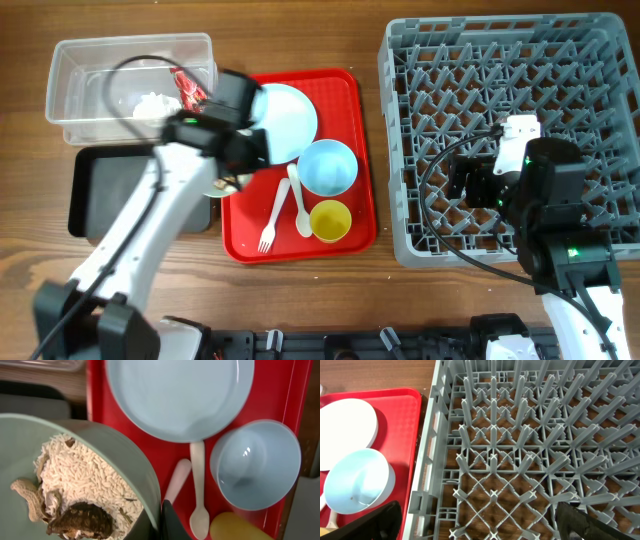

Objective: Sort waste into correct bins and load items into the dishwasher rack
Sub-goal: 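Grasp the green rice bowl with the left gripper, carry over black tray, then tip the green bowl with the left gripper to dump rice onto black tray, then set the empty green bowl back onto the blue plate with the left gripper, then grasp the yellow cup with the left gripper and lift it, then pass the yellow cup from the left gripper to the right gripper, then lower the yellow cup into the dish rack with the right gripper and release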

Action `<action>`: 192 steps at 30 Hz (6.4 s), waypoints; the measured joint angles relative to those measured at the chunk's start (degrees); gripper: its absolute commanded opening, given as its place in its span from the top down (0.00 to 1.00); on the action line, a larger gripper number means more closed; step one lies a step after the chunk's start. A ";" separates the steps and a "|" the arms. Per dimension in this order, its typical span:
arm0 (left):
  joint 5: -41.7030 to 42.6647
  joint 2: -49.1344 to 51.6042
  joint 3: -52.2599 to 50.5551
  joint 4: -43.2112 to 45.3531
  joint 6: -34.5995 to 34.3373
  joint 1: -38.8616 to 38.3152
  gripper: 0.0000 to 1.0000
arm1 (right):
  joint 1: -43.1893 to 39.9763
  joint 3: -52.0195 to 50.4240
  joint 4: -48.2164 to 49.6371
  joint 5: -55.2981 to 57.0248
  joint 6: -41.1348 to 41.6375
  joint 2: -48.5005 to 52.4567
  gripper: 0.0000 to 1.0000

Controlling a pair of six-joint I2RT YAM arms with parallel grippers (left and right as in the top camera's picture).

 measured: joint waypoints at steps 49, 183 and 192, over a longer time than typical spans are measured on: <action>81.61 23.56 0.04 -23.67 32.72 53.02 0.96 | 0.00 0.00 0.00 0.00 0.00 0.00 0.00; 75.71 13.64 4.11 34.51 -12.76 -5.79 0.93 | -0.20 0.33 36.26 -67.17 8.33 20.68 0.40; 67.21 13.64 4.20 31.21 -11.41 -5.86 0.43 | -0.22 0.39 31.91 -61.31 8.55 20.72 0.41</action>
